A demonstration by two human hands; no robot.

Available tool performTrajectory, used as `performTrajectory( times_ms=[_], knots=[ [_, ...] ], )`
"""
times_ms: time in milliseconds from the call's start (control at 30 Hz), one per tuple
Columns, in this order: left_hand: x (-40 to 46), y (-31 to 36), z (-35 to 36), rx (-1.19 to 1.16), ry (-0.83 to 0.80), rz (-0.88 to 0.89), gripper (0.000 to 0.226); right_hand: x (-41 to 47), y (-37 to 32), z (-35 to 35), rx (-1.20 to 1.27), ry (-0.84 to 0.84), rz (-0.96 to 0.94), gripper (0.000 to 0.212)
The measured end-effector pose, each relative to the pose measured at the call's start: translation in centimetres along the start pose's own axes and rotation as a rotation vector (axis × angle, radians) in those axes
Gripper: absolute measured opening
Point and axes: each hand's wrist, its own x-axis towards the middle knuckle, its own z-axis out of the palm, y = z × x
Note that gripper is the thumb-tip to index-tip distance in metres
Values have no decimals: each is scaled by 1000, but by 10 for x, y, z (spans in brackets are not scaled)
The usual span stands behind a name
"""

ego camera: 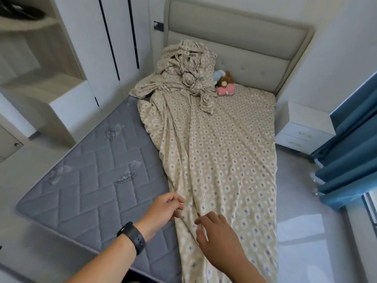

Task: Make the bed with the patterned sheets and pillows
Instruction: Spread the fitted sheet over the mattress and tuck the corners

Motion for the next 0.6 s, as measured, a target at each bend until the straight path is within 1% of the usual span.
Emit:
performTrajectory(
  times_ms=[133, 167, 200, 267, 333, 467, 533, 600],
  knots=[
    [30, 8, -52, 41, -93, 16, 23, 45, -37, 19, -14, 21, 97, 36],
    [42, 4, -79, 64, -103, 12, 23, 63, -59, 32, -10, 25, 112, 36],
    [47, 4, -94, 81, -98, 13, 23, 71, -72, 36, -12, 27, 108, 40],
    [57, 0, -129, 114, -88, -15, 24, 84, -106, 49, 6, 8, 96, 57],
    [66, 0, -153, 155, -96, -21, 24, 91, -130, 57, 37, -6, 105, 64],
    [78, 12, -173, 156, -133, 21, 24, 96, -148, 64, 29, 13, 146, 53],
    [80, 14, -173, 132, -161, 25, 23, 98, -142, 67, 20, -15, 176, 40],
    [81, 10, -172, 106, -182, 7, 22, 104, -135, 70, 23, -31, 207, 33]
  ],
)
